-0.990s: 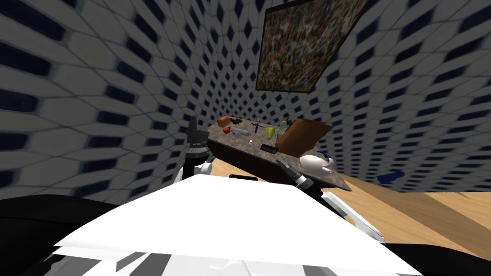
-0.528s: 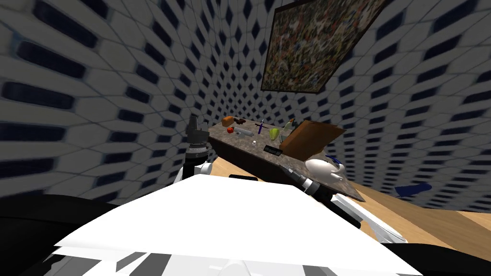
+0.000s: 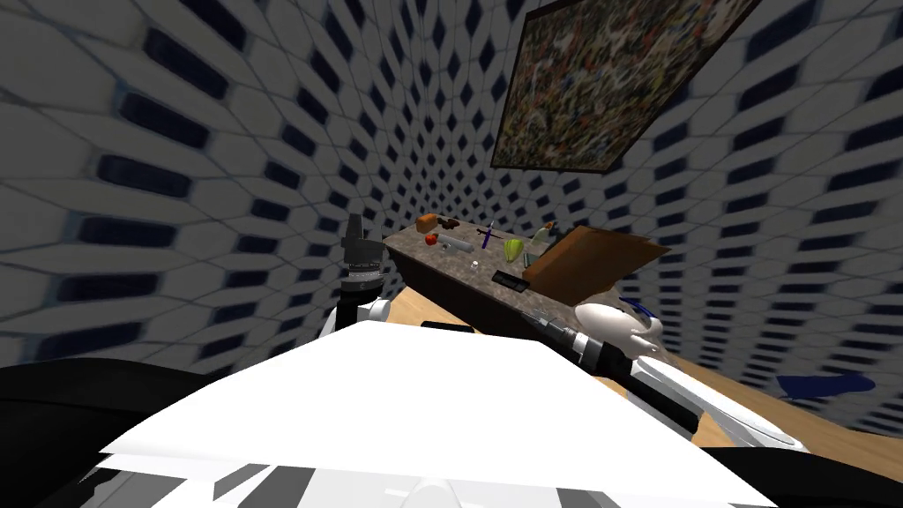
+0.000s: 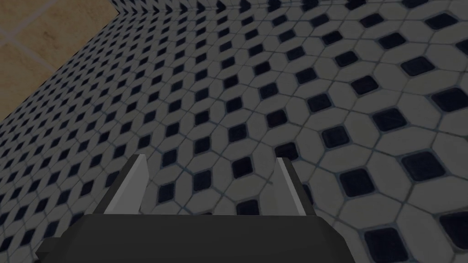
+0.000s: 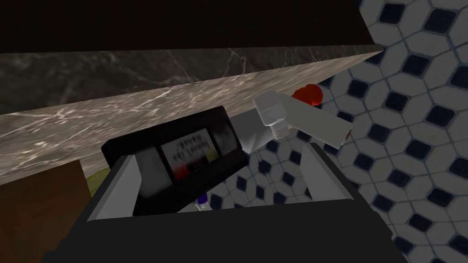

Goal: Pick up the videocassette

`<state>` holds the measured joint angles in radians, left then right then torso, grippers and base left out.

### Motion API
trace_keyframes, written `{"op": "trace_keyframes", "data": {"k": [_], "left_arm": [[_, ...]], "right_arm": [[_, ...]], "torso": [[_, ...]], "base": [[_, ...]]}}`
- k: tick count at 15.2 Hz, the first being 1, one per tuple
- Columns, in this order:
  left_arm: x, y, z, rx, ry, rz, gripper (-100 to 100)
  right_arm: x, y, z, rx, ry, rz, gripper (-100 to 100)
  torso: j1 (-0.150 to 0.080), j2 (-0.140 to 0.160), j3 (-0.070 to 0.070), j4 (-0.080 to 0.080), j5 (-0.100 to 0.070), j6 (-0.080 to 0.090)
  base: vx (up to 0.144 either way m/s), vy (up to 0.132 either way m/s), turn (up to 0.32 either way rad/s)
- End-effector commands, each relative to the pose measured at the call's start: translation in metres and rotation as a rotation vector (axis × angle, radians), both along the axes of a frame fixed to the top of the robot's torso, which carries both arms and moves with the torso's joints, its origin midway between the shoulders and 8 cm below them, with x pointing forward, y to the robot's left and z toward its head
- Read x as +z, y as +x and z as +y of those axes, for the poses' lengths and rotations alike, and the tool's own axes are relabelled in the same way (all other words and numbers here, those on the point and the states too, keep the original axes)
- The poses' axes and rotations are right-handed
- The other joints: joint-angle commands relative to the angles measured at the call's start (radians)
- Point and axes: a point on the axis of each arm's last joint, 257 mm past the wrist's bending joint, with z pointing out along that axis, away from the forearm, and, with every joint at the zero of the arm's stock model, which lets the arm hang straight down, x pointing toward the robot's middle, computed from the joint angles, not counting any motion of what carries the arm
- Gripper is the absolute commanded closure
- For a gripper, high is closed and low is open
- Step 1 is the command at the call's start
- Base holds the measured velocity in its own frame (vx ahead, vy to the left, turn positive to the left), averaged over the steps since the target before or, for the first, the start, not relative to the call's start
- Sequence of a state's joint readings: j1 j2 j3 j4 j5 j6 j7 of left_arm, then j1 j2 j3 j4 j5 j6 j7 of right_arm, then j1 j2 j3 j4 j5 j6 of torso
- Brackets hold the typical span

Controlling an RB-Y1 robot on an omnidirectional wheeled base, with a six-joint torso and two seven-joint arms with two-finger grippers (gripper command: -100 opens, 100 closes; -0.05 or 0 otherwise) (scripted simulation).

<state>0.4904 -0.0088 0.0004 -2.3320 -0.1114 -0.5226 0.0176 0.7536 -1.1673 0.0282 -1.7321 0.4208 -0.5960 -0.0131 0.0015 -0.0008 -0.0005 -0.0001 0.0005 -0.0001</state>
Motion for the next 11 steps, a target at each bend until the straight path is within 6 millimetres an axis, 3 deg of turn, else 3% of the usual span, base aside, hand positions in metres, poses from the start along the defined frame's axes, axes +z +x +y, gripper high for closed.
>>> {"op": "trace_keyframes", "data": {"k": [1,3,6,8,9,11], "left_arm": [[0.000,0.000,0.000,0.000,0.000,0.000,0],[0.000,0.000,0.000,0.000,0.000,0.000,0],[0.000,0.000,0.000,0.000,0.000,0.000,0],[0.000,0.000,0.000,0.000,0.000,0.000,0],[0.000,0.000,0.000,0.000,0.000,0.000,0],[0.000,0.000,0.000,0.000,0.000,0.000,0]], "right_arm": [[-0.010,-0.010,-0.022,0.023,-0.070,0.044,-100],[-0.008,-0.010,-0.025,0.042,-0.092,0.051,-100],[-0.019,-0.028,-0.060,0.086,-0.206,0.123,-100],[-0.015,-0.026,-0.066,0.107,-0.234,0.132,-100],[-0.020,-0.036,-0.082,0.120,-0.280,0.166,-100],[-0.016,-0.034,-0.086,0.139,-0.303,0.172,-100]], "torso": [[0.000,0.000,0.000,0.000,0.000,0.000],[0.000,0.000,0.000,0.000,0.000,0.000],[0.000,0.000,0.000,0.000,0.000,-0.001],[0.001,-0.001,-0.001,0.000,0.000,-0.001],[0.001,-0.001,0.000,0.000,0.000,0.000],[0.001,-0.001,0.000,0.000,0.000,0.000]], "base": [[0.010,0.028,0.150],[0.011,0.021,0.106],[0.016,0.031,0.184],[0.019,0.029,0.108],[0.016,0.031,0.137],[0.015,0.024,0.104]]}}
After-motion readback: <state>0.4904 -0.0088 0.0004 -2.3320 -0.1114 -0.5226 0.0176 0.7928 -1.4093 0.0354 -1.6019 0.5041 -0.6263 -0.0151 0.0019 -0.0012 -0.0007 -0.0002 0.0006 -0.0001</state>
